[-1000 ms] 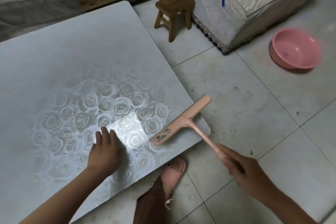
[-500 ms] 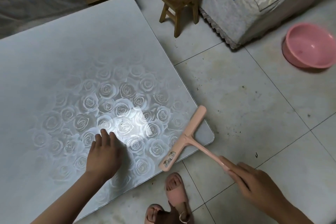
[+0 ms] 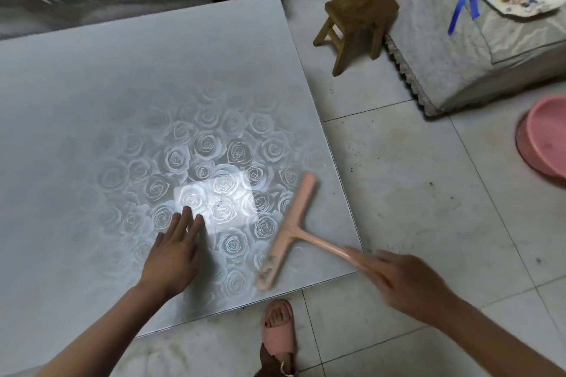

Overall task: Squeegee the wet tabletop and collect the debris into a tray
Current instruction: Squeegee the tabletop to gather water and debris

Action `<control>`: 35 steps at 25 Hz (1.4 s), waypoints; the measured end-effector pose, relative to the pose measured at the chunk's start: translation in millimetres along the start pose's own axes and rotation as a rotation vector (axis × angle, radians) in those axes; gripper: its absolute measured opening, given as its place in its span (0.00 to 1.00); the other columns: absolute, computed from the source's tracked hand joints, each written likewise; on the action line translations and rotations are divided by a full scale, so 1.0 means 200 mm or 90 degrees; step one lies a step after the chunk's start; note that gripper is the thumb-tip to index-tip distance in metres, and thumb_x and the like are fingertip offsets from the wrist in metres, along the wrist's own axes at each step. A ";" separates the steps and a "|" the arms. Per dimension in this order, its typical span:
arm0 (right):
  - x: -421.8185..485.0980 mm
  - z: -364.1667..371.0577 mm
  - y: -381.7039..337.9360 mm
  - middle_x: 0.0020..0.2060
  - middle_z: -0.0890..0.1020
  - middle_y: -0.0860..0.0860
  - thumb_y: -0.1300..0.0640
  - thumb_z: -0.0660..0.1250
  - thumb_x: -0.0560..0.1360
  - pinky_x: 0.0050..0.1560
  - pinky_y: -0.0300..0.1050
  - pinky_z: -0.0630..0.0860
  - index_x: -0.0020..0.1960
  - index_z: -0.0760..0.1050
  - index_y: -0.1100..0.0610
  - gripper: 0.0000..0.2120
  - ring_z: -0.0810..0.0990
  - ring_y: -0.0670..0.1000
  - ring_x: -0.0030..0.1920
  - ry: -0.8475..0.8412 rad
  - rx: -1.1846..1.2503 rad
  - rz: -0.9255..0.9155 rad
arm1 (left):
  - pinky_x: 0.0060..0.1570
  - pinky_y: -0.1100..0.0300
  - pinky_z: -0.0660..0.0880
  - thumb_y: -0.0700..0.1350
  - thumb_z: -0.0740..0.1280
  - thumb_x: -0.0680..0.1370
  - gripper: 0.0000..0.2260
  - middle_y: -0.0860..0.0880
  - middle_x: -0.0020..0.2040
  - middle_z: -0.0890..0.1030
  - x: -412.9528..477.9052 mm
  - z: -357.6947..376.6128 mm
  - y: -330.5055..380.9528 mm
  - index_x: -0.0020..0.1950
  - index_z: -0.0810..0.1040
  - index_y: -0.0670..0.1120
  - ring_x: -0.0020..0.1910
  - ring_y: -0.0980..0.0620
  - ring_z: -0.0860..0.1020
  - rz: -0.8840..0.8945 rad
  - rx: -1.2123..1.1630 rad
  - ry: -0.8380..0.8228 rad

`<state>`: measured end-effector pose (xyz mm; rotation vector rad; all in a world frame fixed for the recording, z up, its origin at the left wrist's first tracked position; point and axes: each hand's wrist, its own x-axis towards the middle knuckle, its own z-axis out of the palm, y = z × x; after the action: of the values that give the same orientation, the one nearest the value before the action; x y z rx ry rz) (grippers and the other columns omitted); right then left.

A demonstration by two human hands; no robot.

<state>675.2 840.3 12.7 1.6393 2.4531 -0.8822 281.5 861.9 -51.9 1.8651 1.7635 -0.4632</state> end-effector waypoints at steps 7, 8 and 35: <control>0.06 -0.25 0.05 0.30 0.72 0.44 0.47 0.57 0.78 0.27 0.41 0.73 0.70 0.56 0.29 0.25 0.74 0.46 0.28 -0.011 -0.065 -0.039 | 0.75 0.49 0.50 0.41 0.55 0.79 0.32 0.41 0.78 0.40 -0.13 -0.04 -0.08 0.78 0.42 0.42 0.78 0.44 0.43 -0.165 -0.076 0.044; 0.03 -0.28 0.10 0.29 0.70 0.43 0.48 0.59 0.76 0.23 0.40 0.71 0.71 0.57 0.31 0.26 0.73 0.45 0.25 -0.008 -0.155 -0.057 | 0.75 0.50 0.50 0.42 0.55 0.79 0.31 0.40 0.78 0.41 -0.15 -0.04 -0.10 0.78 0.43 0.42 0.78 0.44 0.43 -0.194 -0.080 0.033; 0.92 -0.30 -0.39 0.47 0.79 0.50 0.46 0.48 0.80 0.45 0.49 0.72 0.72 0.49 0.33 0.22 0.79 0.56 0.49 -0.213 -0.224 -0.222 | 0.69 0.50 0.62 0.42 0.57 0.78 0.26 0.41 0.76 0.56 -0.31 -0.04 -0.19 0.75 0.54 0.41 0.73 0.42 0.61 -0.545 -0.262 -0.028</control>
<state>543.4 1000.7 30.0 0.8900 2.5011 -0.6387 237.0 816.2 -15.4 0.7616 2.3522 -0.3864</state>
